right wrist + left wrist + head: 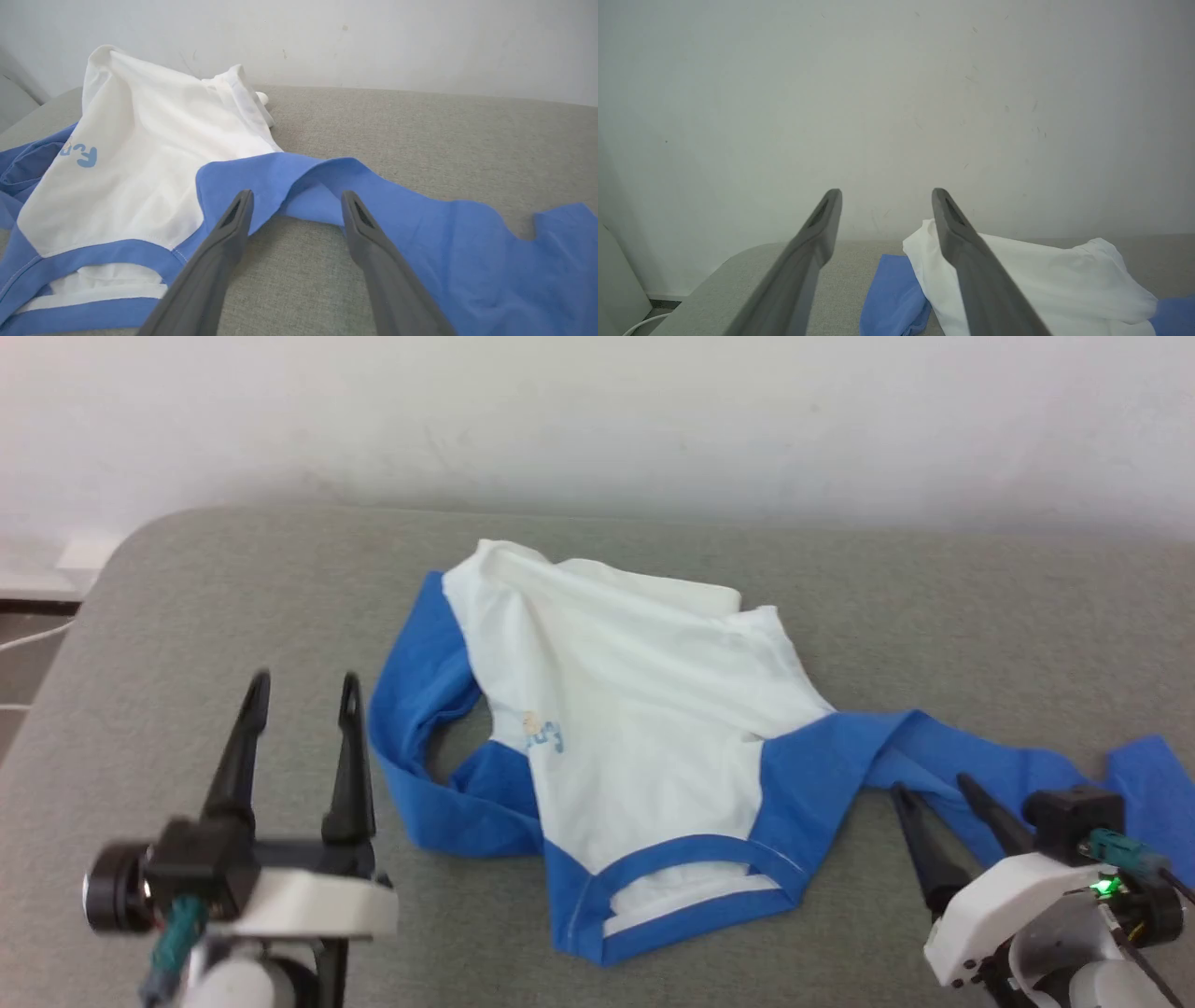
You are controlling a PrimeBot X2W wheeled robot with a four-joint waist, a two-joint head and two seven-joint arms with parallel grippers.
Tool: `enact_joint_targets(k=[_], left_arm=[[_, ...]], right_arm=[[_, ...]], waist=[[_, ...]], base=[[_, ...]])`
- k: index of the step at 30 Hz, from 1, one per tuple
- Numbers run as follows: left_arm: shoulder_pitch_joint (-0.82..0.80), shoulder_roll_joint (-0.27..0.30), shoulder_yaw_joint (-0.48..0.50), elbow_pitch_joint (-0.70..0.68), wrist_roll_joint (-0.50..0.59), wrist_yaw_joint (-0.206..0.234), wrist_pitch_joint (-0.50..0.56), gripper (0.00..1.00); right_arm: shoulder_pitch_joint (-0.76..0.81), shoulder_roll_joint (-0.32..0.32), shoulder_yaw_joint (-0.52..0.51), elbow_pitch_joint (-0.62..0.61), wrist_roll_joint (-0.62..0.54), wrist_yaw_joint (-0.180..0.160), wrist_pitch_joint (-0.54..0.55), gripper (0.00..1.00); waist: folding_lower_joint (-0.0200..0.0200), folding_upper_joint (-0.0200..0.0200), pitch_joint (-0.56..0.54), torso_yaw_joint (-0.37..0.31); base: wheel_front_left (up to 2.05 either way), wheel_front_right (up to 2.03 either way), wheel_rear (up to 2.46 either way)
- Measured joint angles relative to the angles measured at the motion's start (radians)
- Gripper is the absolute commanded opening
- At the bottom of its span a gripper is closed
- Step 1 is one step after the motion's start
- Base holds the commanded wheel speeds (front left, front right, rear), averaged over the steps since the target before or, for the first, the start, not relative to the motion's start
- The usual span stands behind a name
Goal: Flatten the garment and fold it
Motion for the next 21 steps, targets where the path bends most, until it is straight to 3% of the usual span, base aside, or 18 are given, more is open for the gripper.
enact_joint_targets(k=[4, 11, 19, 20, 21], left_arm=[[0.102, -0.083, 0.039, -0.037, 0.059, -0.012, 0.0, 1.0], [0.12, -0.155, 0.066, -0.007, 0.116, -0.118, 0.0, 1.0], [0.106, -0.223, 0.112, 0.016, 0.162, -0.191, 0.0, 1.0], [0.106, -0.23, 0.116, 0.019, 0.165, -0.198, 0.0, 1.0], [0.106, -0.237, 0.12, 0.022, 0.169, -0.206, 0.0, 1.0]], right_arm=[[-0.009, -0.021, 0.047, 0.017, 0.078, 0.0, 0.125, 1.0], [-0.077, -0.027, 0.061, 0.13, 0.173, 0.0, 0.36, 1.0], [-0.154, -0.027, 0.075, 0.267, 0.136, 0.0, 0.388, 0.97], [-0.16, -0.028, 0.075, 0.28, 0.129, 0.0, 0.378, 0.34], [-0.166, -0.029, 0.074, 0.289, 0.122, 0.0, 0.364, 0.0]], waist=[[0.0001, 0.0, -0.01, 0.046], [0.0002, 0.0, -0.022, 0.125], [0.0003, 0.0, -0.009, 0.181], [0.0003, 0.0, -0.005, 0.183], [0.0003, 0.0, -0.001, 0.186]], base=[[0.0, 0.0, 0.0], [0.0, 0.0, 0.0], [0.0, 0.0, 0.0], [0.0, 0.0, 0.0], [0.0, 0.0, 0.0]])
